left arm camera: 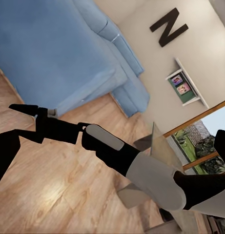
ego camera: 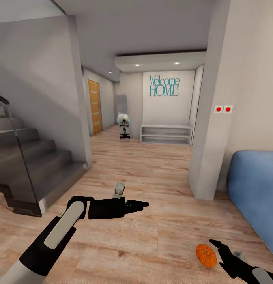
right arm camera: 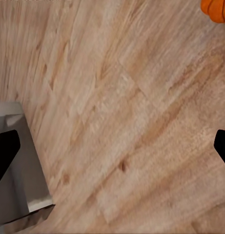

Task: Place each of the two pumpkins and all three candles from the living room inside a cabinet in the living room (use any cabinet), then make sure every cabinet is closed, and position the cauldron so it is next to a table in the living room.

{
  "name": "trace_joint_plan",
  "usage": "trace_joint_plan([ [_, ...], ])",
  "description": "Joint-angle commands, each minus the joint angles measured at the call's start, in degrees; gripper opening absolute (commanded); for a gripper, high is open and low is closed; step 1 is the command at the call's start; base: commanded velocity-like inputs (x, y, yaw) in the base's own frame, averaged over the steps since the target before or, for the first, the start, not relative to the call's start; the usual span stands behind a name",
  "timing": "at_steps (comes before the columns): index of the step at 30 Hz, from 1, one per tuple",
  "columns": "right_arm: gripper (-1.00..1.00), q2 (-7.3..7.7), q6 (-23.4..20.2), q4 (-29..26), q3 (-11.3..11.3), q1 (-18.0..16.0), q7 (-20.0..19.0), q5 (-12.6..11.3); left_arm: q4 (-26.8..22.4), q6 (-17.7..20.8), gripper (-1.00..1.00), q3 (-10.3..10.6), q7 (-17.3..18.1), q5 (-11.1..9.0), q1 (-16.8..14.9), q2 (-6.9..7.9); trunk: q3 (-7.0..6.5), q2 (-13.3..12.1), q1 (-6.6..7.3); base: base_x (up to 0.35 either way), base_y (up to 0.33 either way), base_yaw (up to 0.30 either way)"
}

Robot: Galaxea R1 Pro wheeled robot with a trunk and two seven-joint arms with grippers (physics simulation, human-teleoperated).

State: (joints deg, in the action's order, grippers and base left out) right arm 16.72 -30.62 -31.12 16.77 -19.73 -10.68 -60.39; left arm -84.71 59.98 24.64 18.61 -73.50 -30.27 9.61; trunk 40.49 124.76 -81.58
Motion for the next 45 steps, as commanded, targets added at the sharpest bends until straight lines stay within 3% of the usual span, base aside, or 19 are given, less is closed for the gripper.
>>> trace_joint_plan([
  [1, 1.00, -0.03, -0.32, -0.01, 0.28, -0.05, -0.19, -0.06, 0.00, 0.02, 1.00, 0.03, 0.56, 0.46, -0.05, 0.04, 0.25, 0.44, -0.22, 0.000, 0.000, 0.000],
  [31, 1.00, -0.02, -0.14, -0.34, 0.45, -0.05, -1.13, -0.23, 0.02, 0.02, 1.00, -0.07, 0.50, 0.46, -0.05, -0.03, 5.59, 12.48, -6.81, 0.000, 0.000, -0.001],
  [45, 1.00, -0.02, -0.13, -0.30, 0.46, -0.05, -2.80, -0.17, 0.01, 0.02, 1.00, -0.03, 0.47, 0.46, -0.05, -0.03, 7.23, 18.09, -9.88, 0.000, 0.000, -0.184],
])
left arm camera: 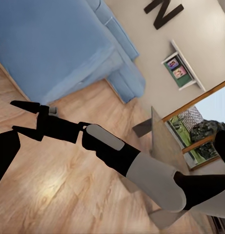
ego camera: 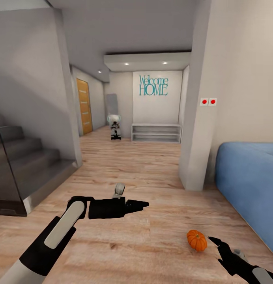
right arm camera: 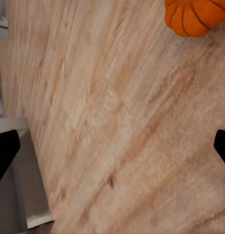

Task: Place each of the two pumpkins and all three candles from the living room inside a cabinet in the living room (use any cabinet), then make sure every cabinet is closed, and position the cauldron so it is next to a table in the living room.

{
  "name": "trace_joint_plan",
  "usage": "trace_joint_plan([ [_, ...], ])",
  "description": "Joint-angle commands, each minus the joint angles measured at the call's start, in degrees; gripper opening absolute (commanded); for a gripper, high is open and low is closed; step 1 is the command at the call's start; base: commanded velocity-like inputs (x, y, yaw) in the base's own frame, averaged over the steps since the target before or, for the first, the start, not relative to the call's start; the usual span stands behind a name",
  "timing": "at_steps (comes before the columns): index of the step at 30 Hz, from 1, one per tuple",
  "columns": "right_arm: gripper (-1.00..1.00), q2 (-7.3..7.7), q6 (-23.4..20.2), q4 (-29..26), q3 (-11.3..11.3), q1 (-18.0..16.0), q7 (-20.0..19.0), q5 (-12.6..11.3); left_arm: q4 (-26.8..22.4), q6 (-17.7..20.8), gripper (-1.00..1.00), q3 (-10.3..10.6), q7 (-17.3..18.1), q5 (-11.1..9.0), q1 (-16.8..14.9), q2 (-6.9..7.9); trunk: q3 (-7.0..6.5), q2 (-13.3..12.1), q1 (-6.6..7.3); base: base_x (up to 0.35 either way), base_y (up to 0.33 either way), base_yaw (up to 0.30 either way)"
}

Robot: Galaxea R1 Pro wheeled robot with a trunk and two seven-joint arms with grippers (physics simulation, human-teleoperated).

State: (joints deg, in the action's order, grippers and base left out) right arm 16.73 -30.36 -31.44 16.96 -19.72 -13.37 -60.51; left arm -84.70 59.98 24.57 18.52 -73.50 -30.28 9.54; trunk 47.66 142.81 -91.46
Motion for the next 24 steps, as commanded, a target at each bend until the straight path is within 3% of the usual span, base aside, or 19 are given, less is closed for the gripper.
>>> trace_joint_plan([
  [1, 1.00, -0.03, -0.39, 0.02, 0.27, -0.06, -0.13, -0.05, 0.02, 0.02, 1.00, 0.04, 0.55, 0.47, -0.04, 0.04, 0.18, 0.43, -0.21, 0.000, 0.000, -0.222],
  [21, 1.00, -0.03, -0.40, -0.02, 0.27, -0.06, -0.23, -0.08, 0.06, 0.02, 1.00, 0.03, 0.55, 0.52, -0.04, 0.00, 4.37, 0.70, -0.72, 0.000, 0.000, -0.038],
  [24, 1.00, -0.03, -0.40, -0.02, 0.27, -0.06, -2.03, -0.08, 0.06, 0.02, 1.00, 0.00, 0.55, 0.54, -0.04, -0.02, 5.04, 0.74, -0.80, 0.000, 0.000, 0.000],
])
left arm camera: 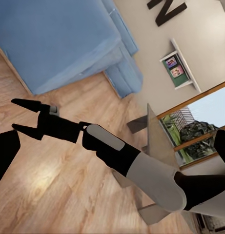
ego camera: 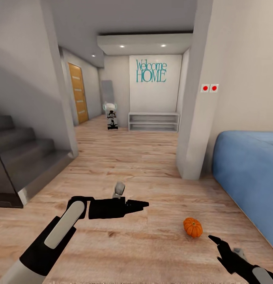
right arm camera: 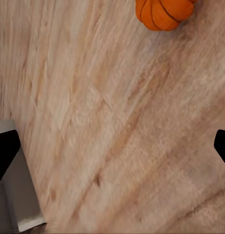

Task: Place each of the two pumpkins and all three candles from the living room inside a cabinet in the living room (use any cabinet), then make sure every cabinet is closed, and position the cauldron so it is next to a table in the living room.

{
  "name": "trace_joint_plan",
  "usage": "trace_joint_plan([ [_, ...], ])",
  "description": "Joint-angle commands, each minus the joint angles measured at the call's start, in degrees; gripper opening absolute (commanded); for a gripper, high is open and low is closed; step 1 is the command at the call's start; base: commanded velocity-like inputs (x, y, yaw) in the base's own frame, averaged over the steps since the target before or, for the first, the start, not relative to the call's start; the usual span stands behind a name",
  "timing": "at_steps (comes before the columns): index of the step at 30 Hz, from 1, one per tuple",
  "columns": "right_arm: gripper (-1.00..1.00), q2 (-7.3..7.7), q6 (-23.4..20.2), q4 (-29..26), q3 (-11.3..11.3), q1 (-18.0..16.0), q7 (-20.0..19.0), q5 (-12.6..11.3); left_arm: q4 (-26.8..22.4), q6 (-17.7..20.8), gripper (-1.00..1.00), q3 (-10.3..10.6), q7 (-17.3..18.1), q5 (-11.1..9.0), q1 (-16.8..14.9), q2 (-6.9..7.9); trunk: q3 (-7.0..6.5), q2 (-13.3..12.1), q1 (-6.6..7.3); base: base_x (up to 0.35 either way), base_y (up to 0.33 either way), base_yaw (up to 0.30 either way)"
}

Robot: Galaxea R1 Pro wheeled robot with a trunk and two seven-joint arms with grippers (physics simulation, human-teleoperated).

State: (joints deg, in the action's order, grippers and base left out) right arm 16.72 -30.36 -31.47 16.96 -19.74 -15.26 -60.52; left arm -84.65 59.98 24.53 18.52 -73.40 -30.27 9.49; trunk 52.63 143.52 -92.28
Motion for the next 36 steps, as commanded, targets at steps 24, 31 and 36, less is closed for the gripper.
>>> trace_joint_plan([
  [24, 1.00, 3.00, -6.05, 0.48, 11.82, -2.95, 6.44, -0.19, 0.03, 0.02, 1.00, -0.05, 0.58, 0.43, -0.05, -0.01, 3.39, 0.23, -0.37, 0.000, 0.000, 0.000],
  [31, 1.00, 3.45, -6.40, 0.53, 12.70, -4.81, 7.71, 0.34, 0.02, 0.02, 1.00, 0.02, 0.62, 0.44, -0.05, -0.04, 3.83, 0.26, -0.42, 0.000, 0.000, 0.000],
  [36, 1.00, 3.45, -6.15, 0.53, 12.46, -5.25, 7.85, 0.53, 0.01, 0.02, 1.00, -0.32, 0.64, 0.44, -0.05, -0.06, 3.83, 0.26, -0.42, 0.000, 0.000, 0.000],
])
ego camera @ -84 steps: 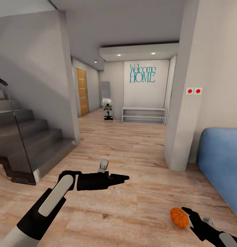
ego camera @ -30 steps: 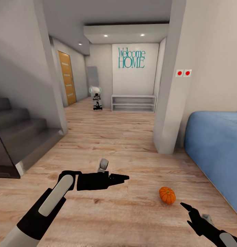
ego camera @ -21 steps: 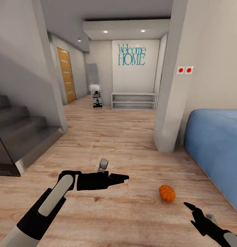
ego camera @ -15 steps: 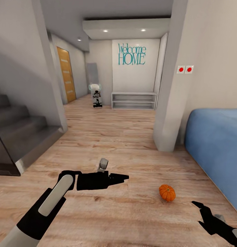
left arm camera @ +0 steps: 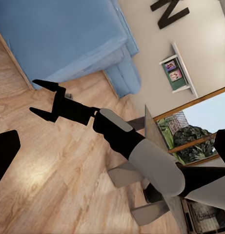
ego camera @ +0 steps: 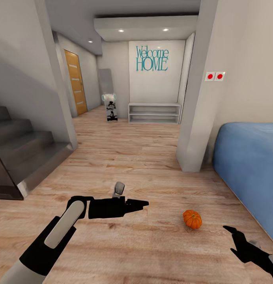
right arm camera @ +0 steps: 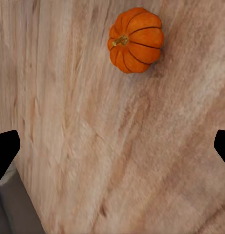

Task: Place each of the two pumpkins and all three candles from the living room inside a cabinet in the living room (use any cabinet), then make sure every cabinet is closed, and position the cauldron so it is next to a table in the living room.

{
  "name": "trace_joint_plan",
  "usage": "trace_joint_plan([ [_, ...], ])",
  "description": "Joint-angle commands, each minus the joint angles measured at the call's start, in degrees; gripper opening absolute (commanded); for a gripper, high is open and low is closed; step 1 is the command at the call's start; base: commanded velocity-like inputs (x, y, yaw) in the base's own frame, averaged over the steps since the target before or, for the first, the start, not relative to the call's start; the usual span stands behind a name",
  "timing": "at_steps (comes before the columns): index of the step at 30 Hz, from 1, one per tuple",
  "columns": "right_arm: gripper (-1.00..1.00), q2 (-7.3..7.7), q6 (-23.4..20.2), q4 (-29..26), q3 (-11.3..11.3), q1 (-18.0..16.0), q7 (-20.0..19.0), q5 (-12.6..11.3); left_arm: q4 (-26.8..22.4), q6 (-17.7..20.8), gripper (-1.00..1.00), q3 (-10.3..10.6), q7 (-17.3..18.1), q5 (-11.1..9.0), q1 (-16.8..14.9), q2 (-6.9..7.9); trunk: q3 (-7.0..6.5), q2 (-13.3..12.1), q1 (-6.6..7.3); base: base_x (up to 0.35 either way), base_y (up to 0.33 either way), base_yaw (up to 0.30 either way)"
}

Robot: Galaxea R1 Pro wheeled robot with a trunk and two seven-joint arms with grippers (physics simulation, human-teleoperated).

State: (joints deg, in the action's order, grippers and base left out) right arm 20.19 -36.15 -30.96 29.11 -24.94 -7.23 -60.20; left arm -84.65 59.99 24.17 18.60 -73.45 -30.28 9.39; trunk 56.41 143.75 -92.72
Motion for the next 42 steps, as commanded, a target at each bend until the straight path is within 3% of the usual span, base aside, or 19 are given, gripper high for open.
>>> trace_joint_plan([
  [1, 1.00, -0.02, -0.33, 0.02, 0.30, -0.10, -0.18, 0.22, 0.03, 0.01, 1.00, 0.00, 0.56, 0.49, -0.05, 0.03, 0.05, 0.02, 0.01, 0.000, 0.000, 0.000],
  [34, 1.00, -0.18, 1.05, 0.68, -0.90, -0.31, -0.33, 0.35, 0.25, 0.01, 1.00, 0.08, 0.51, 0.43, -0.05, -0.17, 0.05, 0.02, 0.01, 0.289, 0.000, 0.000],
  [42, 1.00, -0.16, 1.10, 0.88, -0.92, -0.29, -0.33, 0.40, 0.13, 0.01, 1.00, -0.08, 0.34, 0.49, -0.05, -0.17, 0.05, 0.02, 0.01, 0.101, 0.000, 0.000],
])
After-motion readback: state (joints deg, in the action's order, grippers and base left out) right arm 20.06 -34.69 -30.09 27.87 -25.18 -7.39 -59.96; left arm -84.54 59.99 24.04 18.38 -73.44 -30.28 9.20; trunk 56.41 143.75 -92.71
